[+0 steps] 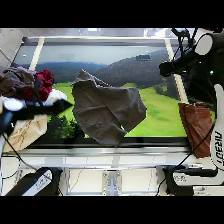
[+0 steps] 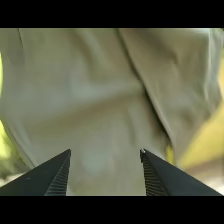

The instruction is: Fold the shirts.

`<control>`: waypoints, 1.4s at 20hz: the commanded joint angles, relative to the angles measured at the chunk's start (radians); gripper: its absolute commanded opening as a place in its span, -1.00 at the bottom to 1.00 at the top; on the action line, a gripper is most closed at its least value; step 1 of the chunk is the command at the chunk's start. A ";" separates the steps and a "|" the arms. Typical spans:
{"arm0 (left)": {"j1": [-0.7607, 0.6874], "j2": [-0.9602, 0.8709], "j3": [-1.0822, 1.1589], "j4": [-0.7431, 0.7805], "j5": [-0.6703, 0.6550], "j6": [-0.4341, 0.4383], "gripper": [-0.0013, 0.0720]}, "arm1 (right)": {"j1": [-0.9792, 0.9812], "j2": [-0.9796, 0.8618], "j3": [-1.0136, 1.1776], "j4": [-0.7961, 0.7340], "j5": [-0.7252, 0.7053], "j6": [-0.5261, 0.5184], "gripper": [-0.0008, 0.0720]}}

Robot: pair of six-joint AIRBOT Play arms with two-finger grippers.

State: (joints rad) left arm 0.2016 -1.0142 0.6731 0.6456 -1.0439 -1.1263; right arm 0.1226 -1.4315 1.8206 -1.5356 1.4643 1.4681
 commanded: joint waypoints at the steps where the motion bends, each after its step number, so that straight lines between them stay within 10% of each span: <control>1: 0.008 0.171 -0.306 -0.138 -0.007 0.000 0.33 | 0.021 0.056 0.002 0.015 0.037 -0.019 0.14; 28: -0.286 -0.025 -0.423 -0.235 0.383 -0.080 0.36 | 0.021 0.130 0.003 0.042 0.045 -0.022 0.15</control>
State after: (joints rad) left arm -0.0753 -0.9897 0.2497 0.4770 -0.7048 -1.2404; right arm 0.1432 -1.3022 1.8229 -1.4944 1.5093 1.4456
